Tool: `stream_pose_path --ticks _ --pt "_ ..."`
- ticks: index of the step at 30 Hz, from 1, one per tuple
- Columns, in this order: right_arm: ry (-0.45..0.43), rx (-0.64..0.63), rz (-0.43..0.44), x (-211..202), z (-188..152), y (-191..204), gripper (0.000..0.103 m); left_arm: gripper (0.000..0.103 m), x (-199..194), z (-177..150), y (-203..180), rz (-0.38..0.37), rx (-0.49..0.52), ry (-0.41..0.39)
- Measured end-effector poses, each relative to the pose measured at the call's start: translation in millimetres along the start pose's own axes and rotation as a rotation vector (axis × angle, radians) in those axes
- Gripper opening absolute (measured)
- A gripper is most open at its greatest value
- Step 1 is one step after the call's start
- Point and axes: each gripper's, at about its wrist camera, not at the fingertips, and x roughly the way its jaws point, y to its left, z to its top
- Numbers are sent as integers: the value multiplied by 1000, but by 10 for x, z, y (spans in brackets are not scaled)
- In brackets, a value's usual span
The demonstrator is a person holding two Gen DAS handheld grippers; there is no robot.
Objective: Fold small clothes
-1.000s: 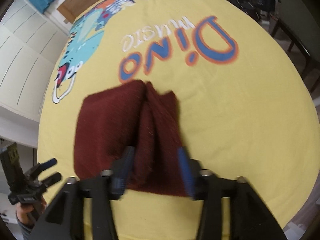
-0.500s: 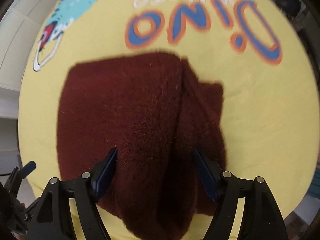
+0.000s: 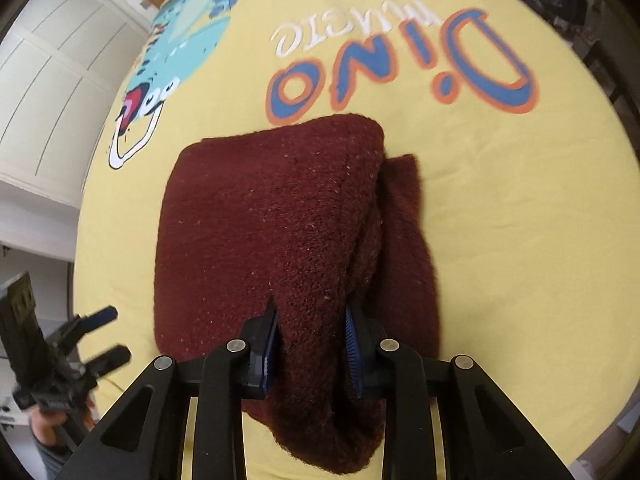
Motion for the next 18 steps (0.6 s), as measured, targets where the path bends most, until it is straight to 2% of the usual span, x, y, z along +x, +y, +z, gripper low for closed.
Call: stream_pose_path --ticks 4,7,9,11,12,14,18 --pt "-21 27 -53 -23 -197 -261 28 102 18 0 -62 -6 11 1" --pt "-25 60 -39 112 -268 -403 32 102 42 4 -91 -16 3 1" --pt "-33 85 -42 169 -289 -442 42 102 49 3 -117 -15 4 1" --pt "-49 75 -78 159 -270 -403 60 102 50 0 -132 -6 11 4" --pt "-66 64 -95 115 -250 -377 64 102 54 5 -132 0 14 5" --pt "-87 59 -110 22 -223 -362 77 102 69 40 -140 10 14 7" --pt "-141 30 -93 -212 -133 -290 84 102 107 173 -205 8 12 -15"
